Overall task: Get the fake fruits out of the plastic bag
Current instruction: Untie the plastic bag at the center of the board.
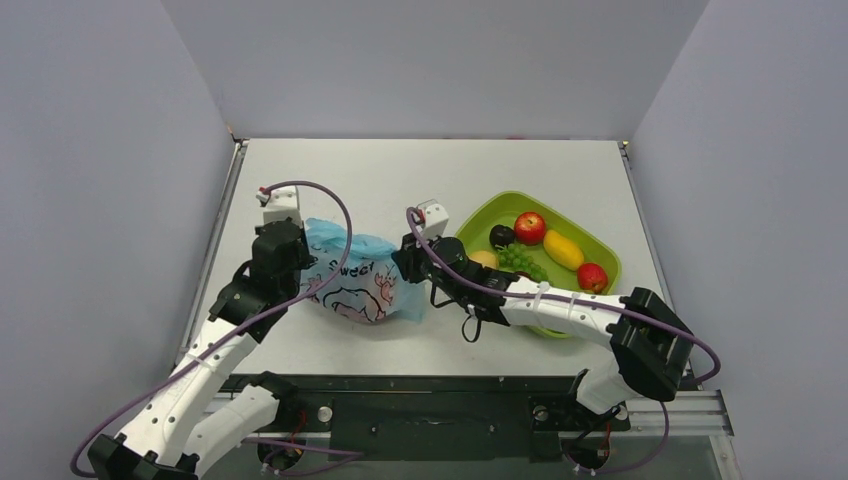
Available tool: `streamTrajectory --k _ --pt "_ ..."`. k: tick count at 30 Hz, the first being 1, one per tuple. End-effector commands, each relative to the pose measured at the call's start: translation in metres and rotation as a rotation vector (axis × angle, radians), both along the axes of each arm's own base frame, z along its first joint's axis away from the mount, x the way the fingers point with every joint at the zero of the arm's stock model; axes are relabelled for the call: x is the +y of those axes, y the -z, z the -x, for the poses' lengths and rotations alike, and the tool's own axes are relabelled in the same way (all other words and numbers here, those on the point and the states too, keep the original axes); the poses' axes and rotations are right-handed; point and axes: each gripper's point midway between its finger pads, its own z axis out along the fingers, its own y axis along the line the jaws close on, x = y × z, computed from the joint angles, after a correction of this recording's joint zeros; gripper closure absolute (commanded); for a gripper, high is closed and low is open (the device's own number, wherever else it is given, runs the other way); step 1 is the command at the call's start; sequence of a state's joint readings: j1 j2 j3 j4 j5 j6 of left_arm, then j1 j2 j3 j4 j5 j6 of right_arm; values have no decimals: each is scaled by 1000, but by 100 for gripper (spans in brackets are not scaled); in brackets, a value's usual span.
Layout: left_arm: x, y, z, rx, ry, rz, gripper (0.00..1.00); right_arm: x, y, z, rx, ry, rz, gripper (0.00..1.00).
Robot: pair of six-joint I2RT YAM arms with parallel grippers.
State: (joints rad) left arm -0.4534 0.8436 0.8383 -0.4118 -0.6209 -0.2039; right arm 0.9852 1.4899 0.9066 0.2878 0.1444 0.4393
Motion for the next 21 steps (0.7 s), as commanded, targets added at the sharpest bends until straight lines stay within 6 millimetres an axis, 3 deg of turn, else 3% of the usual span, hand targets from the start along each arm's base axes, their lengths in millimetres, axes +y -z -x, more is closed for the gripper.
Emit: streamTrajectory --k 1,7,9,14,16,21 --pt "-20 -4 -6 -12 114 30 100 0 -24 4 -69 -17 97 71" --pt "-25 -3 -8 -1 137 36 100 9 -49 11 -159 -46 211 36" --pt "-25 -4 -7 -5 138 37 100 14 -53 12 -195 -53 252 32" --pt "-25 -4 -7 -9 139 39 100 32 -61 8 -231 -78 240 30" --pt "-25 -4 -7 -11 140 41 100 48 -61 14 -240 -152 201 30" --pt "-24 -7 -6 -25 136 45 100 76 -70 22 -279 -235 51 37"
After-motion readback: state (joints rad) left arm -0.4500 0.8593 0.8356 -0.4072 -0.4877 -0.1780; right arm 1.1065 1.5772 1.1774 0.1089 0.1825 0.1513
